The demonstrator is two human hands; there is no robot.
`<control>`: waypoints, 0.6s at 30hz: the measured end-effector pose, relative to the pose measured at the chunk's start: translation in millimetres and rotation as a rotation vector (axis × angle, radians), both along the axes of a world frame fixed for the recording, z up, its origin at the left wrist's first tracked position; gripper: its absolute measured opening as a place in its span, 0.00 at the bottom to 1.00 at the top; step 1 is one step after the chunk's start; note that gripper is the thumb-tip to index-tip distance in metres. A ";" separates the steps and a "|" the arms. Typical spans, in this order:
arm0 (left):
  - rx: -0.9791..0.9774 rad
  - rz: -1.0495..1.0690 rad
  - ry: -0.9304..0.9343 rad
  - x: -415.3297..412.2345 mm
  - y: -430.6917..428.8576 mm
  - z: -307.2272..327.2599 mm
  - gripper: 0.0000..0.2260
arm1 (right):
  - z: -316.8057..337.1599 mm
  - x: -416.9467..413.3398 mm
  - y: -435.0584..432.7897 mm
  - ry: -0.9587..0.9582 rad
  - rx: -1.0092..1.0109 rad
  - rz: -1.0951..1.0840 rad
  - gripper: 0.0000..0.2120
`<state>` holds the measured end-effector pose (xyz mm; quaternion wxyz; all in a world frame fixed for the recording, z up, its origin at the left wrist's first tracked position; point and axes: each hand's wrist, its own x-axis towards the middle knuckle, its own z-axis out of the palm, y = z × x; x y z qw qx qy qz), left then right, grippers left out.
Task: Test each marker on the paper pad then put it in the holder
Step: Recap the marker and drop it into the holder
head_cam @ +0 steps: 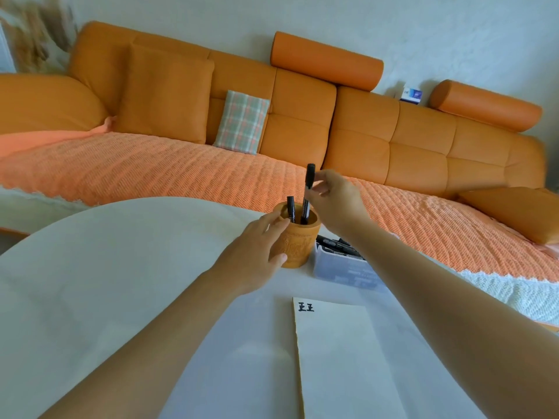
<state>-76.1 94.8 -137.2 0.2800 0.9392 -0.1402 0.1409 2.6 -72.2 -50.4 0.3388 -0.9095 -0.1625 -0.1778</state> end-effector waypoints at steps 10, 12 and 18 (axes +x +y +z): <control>0.000 0.011 0.009 -1.4 -1.7 0.4 0.30 | -16.3 5.0 -3.9 0.054 -0.613 0.043 0.17; 0.005 0.023 -0.002 -2.6 -2.9 1.5 0.29 | -14.4 5.1 -13.0 0.104 -0.397 0.075 0.15; 0.006 0.070 -0.245 -7.9 -9.8 0.6 0.25 | -38.4 12.2 -70.3 0.239 -0.443 -0.174 0.17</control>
